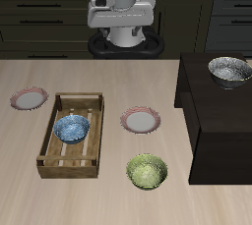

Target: Place the blue bowl onto the plate that is next to the blue bowl

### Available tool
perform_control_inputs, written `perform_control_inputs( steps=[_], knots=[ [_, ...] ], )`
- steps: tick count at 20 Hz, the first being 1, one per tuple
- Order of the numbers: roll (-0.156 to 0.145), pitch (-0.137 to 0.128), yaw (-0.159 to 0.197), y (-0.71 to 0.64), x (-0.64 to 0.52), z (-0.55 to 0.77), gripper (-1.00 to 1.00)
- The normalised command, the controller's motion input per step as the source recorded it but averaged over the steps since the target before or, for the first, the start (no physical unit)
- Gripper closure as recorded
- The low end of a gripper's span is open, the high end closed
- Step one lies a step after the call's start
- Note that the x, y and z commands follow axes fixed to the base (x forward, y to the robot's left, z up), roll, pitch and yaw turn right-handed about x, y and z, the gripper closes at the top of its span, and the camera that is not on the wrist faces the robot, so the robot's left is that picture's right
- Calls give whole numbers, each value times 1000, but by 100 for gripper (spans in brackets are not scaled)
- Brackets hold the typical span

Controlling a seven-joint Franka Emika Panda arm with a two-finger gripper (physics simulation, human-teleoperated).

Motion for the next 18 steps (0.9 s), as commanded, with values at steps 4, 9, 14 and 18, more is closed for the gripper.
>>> perform_control_inputs(
  steps=[4,9,14,18],
  knots=[
    [-33,5,64,-332,220,-110,-100],
    [-23,-13,67,-311,201,-63,-100],
    [-47,-11,32,-436,215,-15,-100],
    [-60,-14,38,-350,174,-57,-100]
  ],
)
